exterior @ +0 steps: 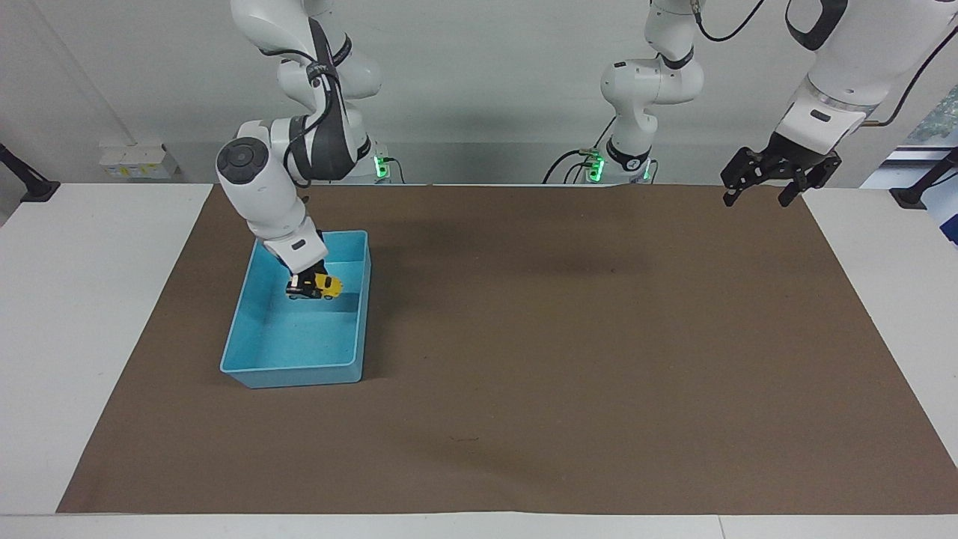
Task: Wind up and store yellow beetle car
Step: 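Lift the car with the right gripper and carry it into the box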
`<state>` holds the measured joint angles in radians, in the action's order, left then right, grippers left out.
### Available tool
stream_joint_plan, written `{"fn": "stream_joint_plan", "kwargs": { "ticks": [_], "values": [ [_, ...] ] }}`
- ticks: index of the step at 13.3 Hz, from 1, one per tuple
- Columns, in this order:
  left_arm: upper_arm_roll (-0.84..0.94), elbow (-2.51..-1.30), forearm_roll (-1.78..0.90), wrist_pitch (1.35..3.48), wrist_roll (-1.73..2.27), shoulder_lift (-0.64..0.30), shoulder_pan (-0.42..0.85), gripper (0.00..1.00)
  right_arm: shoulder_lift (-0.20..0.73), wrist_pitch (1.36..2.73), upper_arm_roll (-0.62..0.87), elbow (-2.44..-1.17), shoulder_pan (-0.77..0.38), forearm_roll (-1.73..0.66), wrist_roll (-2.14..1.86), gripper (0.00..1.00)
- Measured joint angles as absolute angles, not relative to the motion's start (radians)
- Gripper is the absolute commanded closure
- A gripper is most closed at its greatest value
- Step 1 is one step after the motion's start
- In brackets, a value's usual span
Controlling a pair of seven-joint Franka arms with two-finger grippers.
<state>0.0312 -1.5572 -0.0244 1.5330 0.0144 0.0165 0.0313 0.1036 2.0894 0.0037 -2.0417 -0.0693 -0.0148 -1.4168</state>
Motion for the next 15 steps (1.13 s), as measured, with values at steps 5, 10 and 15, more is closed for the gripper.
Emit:
{"fn": "stream_joint_plan", "kwargs": {
  "ticks": [5,10,15],
  "values": [
    [0.031,-1.557,-0.024,1.533,0.014,0.016,0.031,0.0,0.104,2.223,0.004,-2.148,-0.066,-0.01,-1.424,0.9],
    [0.031,-1.557,-0.024,1.533,0.014,0.016,0.031,0.0,0.125,2.31,0.003,-2.206,-0.047,-0.006,-1.431,0.84],
    [0.031,-1.557,-0.024,1.533,0.014,0.016,0.031,0.0,0.144,2.329,0.008,-2.208,-0.047,-0.006,-1.431,0.0]
  ]
}}
